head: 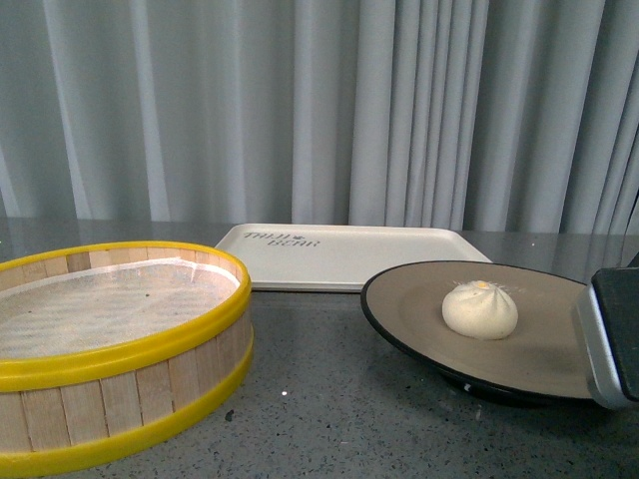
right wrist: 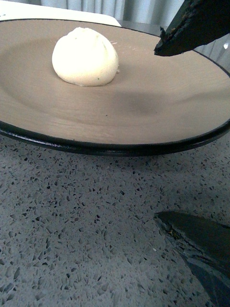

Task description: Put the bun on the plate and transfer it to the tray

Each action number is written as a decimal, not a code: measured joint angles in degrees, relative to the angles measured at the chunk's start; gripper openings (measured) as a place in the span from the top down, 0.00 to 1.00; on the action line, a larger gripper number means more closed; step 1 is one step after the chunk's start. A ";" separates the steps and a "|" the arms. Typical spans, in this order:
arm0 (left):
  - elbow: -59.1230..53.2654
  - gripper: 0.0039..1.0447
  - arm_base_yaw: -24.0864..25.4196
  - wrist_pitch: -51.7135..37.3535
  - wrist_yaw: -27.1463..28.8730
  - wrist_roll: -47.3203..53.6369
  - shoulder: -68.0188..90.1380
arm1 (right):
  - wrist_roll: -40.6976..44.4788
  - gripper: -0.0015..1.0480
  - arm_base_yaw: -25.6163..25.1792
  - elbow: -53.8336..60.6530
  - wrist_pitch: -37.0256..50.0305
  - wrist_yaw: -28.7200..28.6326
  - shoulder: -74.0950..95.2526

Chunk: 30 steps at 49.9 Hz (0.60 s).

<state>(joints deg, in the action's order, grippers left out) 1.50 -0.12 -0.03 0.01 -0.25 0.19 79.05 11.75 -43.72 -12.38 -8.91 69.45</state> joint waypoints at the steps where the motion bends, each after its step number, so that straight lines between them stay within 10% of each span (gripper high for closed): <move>1: 0.00 0.06 0.00 0.00 0.00 0.00 0.00 | 0.22 0.08 0.07 -0.20 0.22 0.00 0.59; 18: 0.00 0.06 0.00 0.00 0.00 0.00 0.00 | 2.36 0.08 0.90 -2.82 4.90 0.07 7.21; 30: 0.00 0.06 0.00 0.00 0.00 0.00 0.00 | 2.45 0.45 3.19 -3.43 4.13 0.00 8.94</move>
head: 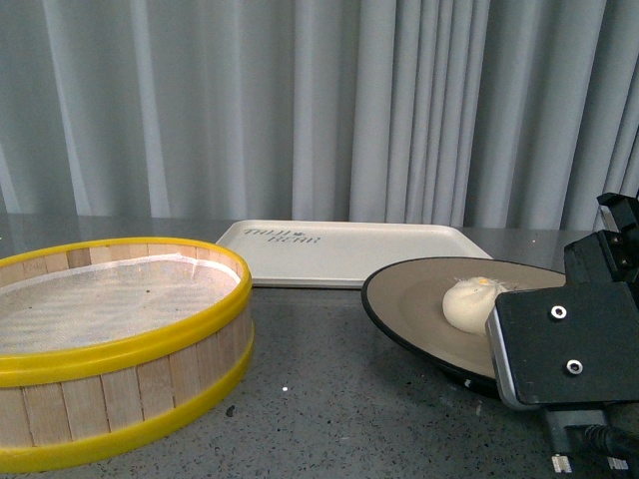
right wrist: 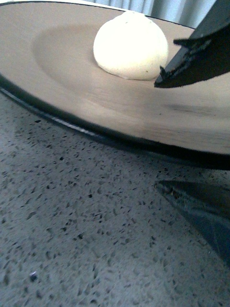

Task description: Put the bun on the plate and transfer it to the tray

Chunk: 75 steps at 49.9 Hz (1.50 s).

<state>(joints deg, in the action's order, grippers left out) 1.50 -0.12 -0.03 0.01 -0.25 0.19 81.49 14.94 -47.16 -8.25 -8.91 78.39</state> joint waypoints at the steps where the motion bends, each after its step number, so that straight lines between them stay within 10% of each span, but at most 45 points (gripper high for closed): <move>1: 0.00 0.06 0.00 0.00 0.00 0.00 0.00 | 0.00 0.46 0.04 0.00 0.00 0.00 0.00; 22: 0.00 0.06 0.00 0.00 0.00 0.00 0.00 | 3.10 0.97 1.33 3.08 2.89 5.09 -4.85; 47: 0.00 0.06 0.00 0.00 0.00 0.00 0.00 | 10.19 0.97 -0.90 -3.21 10.80 9.57 -3.67; 75: 0.00 0.06 0.00 0.00 0.00 0.00 0.00 | -3.15 0.97 -3.37 -27.71 15.80 -2.47 20.68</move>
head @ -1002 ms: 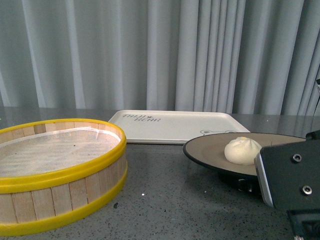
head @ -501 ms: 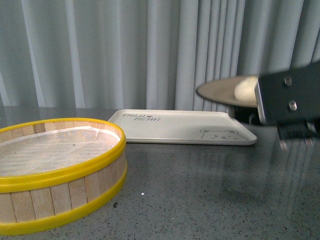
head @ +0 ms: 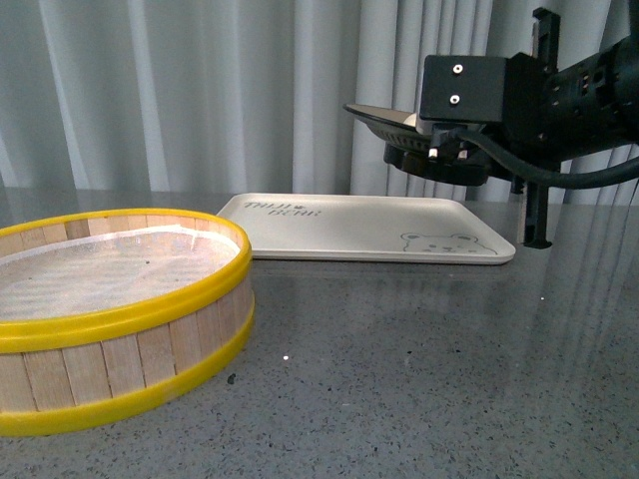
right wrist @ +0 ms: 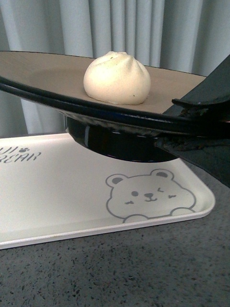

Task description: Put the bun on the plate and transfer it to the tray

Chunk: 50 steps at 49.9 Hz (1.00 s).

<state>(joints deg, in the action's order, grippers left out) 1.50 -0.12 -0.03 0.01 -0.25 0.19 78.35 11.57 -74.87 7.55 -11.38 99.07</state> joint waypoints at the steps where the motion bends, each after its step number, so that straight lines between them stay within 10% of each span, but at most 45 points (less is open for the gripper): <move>1: 0.00 0.06 0.00 0.00 0.02 0.00 0.00 | 0.00 0.97 -0.11 -0.70 -0.02 -0.37 0.94; 50: 0.00 0.06 0.00 0.00 0.00 0.00 0.00 | 9.99 0.97 -1.33 -19.04 -14.86 -1.40 19.26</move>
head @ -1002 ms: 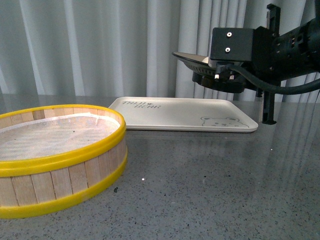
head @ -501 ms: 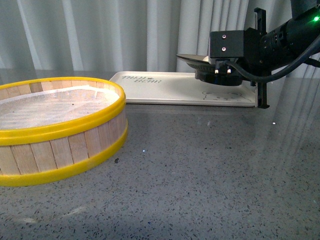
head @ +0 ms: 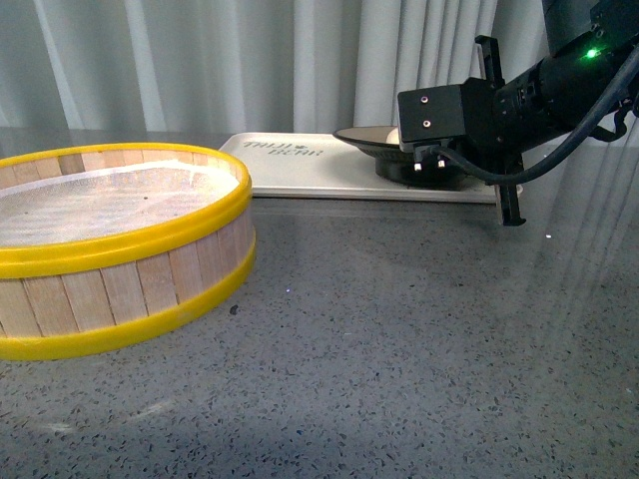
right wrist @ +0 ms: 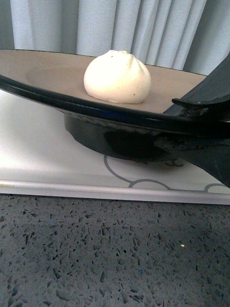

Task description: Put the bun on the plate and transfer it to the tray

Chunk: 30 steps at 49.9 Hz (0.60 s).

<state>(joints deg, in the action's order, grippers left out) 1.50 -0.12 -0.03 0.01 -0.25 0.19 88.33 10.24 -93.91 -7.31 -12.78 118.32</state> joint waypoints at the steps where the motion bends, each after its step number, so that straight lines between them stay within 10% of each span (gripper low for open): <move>1: 0.00 0.06 0.00 0.00 0.02 0.00 0.00 | 0.02 0.97 0.07 0.00 -0.24 0.26 0.00; 5: 0.00 0.06 0.00 0.00 0.02 0.00 0.00 | 0.00 0.96 0.39 -0.04 -2.01 1.18 -0.04; 30: 0.00 0.06 0.00 0.00 0.00 0.00 0.00 | -7.78 0.07 3.37 13.99 3.80 -1.29 -11.93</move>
<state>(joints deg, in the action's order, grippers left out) 1.50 -0.12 -0.03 0.01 -0.25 0.19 80.55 13.61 -79.92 -3.51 -14.06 106.39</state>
